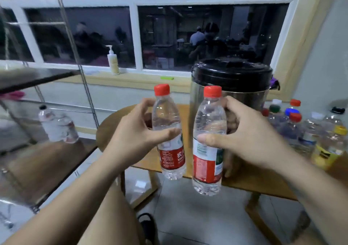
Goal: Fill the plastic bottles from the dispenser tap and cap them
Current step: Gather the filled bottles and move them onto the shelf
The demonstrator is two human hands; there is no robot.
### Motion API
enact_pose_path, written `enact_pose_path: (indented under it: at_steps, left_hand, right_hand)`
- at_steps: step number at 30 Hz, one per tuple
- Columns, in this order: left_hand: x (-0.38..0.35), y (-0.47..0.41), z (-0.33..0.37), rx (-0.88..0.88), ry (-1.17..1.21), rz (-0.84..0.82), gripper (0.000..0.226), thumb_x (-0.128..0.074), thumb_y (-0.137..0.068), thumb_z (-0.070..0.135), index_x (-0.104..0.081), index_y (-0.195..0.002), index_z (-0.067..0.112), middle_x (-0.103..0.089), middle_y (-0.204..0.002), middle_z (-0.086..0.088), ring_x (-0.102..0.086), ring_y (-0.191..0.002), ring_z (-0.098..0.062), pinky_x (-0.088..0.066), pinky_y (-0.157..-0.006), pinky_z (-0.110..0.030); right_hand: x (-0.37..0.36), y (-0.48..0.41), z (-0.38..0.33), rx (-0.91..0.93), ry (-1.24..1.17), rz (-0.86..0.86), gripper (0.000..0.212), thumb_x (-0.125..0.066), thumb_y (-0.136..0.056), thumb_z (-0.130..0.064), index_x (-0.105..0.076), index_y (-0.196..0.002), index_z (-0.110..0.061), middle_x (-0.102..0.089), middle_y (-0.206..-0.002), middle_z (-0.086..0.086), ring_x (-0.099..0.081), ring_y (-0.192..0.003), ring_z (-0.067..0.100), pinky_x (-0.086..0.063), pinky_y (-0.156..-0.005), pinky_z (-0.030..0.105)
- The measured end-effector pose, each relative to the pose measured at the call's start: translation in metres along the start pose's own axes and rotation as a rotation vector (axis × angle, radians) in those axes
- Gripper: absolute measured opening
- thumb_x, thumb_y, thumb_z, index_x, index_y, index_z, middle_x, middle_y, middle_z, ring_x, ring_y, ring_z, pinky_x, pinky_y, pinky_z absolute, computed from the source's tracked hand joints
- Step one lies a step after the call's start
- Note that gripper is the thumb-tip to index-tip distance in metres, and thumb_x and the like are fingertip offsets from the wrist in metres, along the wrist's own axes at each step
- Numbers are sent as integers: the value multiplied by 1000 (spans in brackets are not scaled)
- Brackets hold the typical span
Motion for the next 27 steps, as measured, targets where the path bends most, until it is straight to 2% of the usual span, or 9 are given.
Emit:
enact_pose_path:
  at_steps: [2, 5, 8, 12, 17, 21, 23, 25, 27]
  left_hand:
    - [38, 6, -26, 44, -32, 63, 64, -94, -78, 47, -59, -132, 39, -80, -119, 12, -76, -111, -8, -64, -95, -44]
    - [91, 14, -66, 117, -61, 156, 58, -93, -83, 36, -60, -130, 38, -81, -112, 13, -78, -103, -5, -64, -91, -38]
    - [139, 21, -114, 189, -135, 290, 64, -95, -80, 43, -60, -133, 41, -81, -111, 13, -78, -101, -5, -65, -90, -42]
    - [191, 26, -181, 285, -173, 470, 66, -96, -78, 44, -56, -130, 49, -77, -115, 16, -74, -103, -2, -65, -90, -42]
    - [241, 20, -251, 386, -217, 613, 67, -94, -80, 43, -58, -136, 41, -75, -113, 18, -72, -97, 4, -61, -84, -34]
    - [274, 4, -299, 487, -264, 740, 69, -94, -81, 39, -57, -139, 36, -75, -121, 6, -72, -105, -18, -56, -87, -37]
    - [284, -8, -319, 524, -271, 807, 73, -94, -80, 38, -56, -143, 33, -76, -127, -1, -73, -112, -26, -52, -87, -36]
    - [293, -21, -341, 565, -254, 869, 74, -93, -83, 33, -55, -146, 29, -75, -132, -4, -71, -118, -28, -48, -89, -34]
    - [302, -34, -364, 606, -242, 923, 74, -92, -85, 28, -54, -149, 28, -73, -135, -5, -69, -123, -30, -49, -93, -36]
  right_hand:
    - [-34, -21, -15, 37, -33, -28, 62, -96, -72, -55, -63, -123, -42, -78, -117, -19, -77, -103, 6, -63, -92, 44]
    - [-88, -54, -36, 73, -6, -70, 65, -93, -69, -61, -60, -123, -47, -76, -115, -25, -74, -100, -4, -63, -87, 32]
    - [-148, -90, -51, 84, -34, -100, 67, -93, -70, -62, -57, -124, -49, -74, -113, -26, -71, -97, -8, -61, -83, 26]
    - [-231, -135, -62, 59, -117, -162, 61, -96, -72, -52, -57, -119, -43, -74, -113, -20, -71, -98, -3, -62, -83, 28]
    - [-329, -190, -66, 48, -154, -233, 64, -95, -78, -46, -53, -126, -40, -71, -127, -14, -71, -111, 9, -63, -91, 35]
    - [-394, -234, -73, 67, -199, -276, 71, -92, -82, -47, -46, -136, -38, -64, -125, -19, -65, -107, 7, -53, -77, 19]
    - [-426, -257, -71, 68, -196, -275, 76, -92, -80, -50, -46, -140, -37, -68, -136, -12, -70, -114, 14, -57, -83, 25]
    - [-456, -278, -66, 64, -184, -285, 75, -92, -81, -51, -44, -137, -40, -69, -139, -9, -73, -118, 19, -63, -92, 35]
    - [-480, -295, -61, 66, -159, -297, 72, -91, -82, -48, -43, -135, -38, -69, -139, -7, -73, -118, 22, -63, -93, 37]
Point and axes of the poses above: each hand's wrist, its own y-axis away from the middle knuckle, its own x-axis out of the back of the hand, z = x × y, the point moved 5 cm from there along -y, towards the middle knuckle
